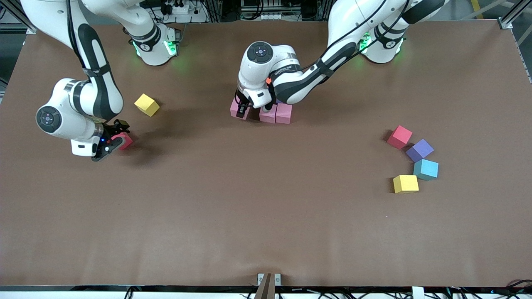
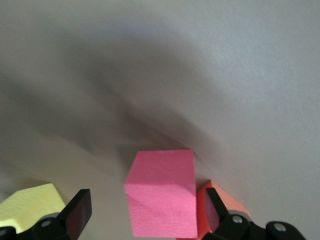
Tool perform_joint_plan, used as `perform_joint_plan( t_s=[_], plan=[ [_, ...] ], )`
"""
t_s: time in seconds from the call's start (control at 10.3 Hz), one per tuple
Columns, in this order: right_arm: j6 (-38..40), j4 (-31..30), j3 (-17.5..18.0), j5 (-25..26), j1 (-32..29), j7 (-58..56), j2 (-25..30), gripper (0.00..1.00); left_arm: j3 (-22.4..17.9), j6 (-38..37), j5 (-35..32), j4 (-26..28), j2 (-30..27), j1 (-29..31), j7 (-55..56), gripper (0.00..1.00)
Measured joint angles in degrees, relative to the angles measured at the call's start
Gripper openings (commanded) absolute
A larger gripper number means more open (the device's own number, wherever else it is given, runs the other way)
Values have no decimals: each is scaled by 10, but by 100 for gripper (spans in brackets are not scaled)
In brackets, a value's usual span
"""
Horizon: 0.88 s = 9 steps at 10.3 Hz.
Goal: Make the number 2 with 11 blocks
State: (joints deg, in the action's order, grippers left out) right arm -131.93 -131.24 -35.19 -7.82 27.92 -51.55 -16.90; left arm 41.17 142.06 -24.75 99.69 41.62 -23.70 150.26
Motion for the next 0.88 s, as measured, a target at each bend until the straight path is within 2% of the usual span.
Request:
perform_joint_plan(
  t_s=[0.49, 0.78, 0.88],
  plan=[
    [-29, -14, 0, 0, -3, -1, -21, 100, -14, 47, 0, 37, 7, -7, 66, 42],
    [-46, -28, 0, 0, -5, -1, -29, 98, -49, 55, 2, 41, 8, -38, 77, 42],
    [-53, -32, 1, 0, -6, -1, -31, 78, -60, 60, -5, 45, 8, -49, 87, 42]
  ],
)
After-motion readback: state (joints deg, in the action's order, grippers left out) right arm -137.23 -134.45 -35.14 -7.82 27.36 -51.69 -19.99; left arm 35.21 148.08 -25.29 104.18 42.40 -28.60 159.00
